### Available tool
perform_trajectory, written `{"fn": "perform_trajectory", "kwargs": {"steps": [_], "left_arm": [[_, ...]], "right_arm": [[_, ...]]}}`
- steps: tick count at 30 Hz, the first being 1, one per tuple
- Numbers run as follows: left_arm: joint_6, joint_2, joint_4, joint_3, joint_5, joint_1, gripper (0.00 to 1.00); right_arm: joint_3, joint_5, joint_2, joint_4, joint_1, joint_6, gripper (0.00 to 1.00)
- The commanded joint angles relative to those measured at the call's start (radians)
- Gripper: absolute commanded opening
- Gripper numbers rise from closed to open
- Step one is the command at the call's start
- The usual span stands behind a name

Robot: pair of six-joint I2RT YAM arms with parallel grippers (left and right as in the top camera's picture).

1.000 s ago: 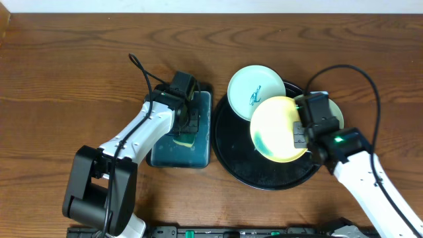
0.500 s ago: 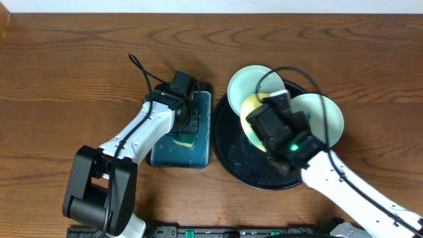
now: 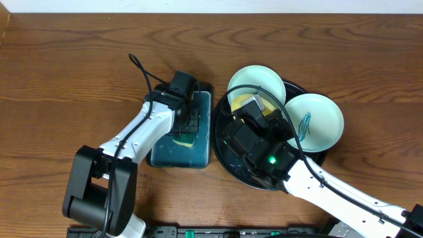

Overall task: Clean dirty plates on tray and stack at the side
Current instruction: 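Lift the yellow plate off the black tray with the right gripper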

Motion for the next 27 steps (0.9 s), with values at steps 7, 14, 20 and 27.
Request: {"fn": "perform_trajectory", "kwargs": {"steps": [7,14,20,27], "left_arm": [[0.008,0.001,0.002,-0.004,-0.008,0.005,0.08],[0.008,0.001,0.001,-0.004,-0.008,0.005,0.08],[0.008,0.001,0.001,-0.004,-0.008,0.005,0.08],[0.008,0.001,-0.002,-0.004,-0.008,0.005,0.08]], "right_arm": [[0.022,0.088,0.000,0.009,0.007,-0.021,0.01],[0.022,0.042,0.000,0.007,-0.026,0.109,0.01],[0.022,-0.261,0.000,-0.012,-0.143,0.307,0.01],[0.022,-0.484,-0.016,-0.058,-0.372,0.431,0.01]]}}
